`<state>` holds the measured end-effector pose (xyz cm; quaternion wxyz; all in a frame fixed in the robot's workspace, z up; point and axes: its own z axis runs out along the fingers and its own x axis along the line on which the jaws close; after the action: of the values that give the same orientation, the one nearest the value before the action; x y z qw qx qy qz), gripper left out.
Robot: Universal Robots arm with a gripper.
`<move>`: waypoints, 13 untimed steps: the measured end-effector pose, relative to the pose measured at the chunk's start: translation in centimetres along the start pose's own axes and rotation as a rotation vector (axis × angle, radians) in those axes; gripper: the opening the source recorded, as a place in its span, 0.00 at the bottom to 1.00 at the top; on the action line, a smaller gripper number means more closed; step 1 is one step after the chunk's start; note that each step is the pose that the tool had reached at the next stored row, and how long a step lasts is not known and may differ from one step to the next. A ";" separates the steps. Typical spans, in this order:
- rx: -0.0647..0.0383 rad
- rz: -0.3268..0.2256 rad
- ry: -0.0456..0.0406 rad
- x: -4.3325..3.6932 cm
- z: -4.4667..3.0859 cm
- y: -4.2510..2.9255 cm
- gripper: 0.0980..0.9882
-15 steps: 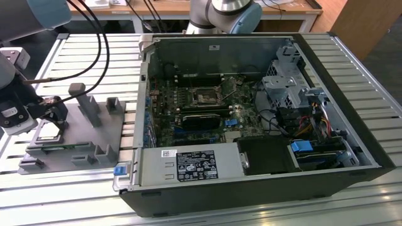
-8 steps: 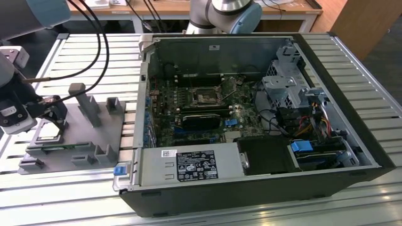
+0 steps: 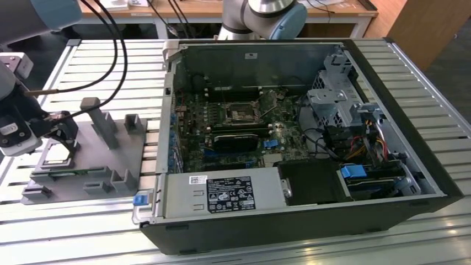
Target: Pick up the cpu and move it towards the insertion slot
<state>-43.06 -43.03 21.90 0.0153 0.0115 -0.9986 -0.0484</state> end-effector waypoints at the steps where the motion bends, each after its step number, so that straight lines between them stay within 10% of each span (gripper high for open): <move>1: 0.000 0.000 -0.0001 0.00 -0.03 0.00 0.74; 13: 0.001 0.000 0.0000 -0.01 0.22 -0.02 0.74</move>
<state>-43.05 -43.03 21.68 0.0153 0.0115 -0.9987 -0.0477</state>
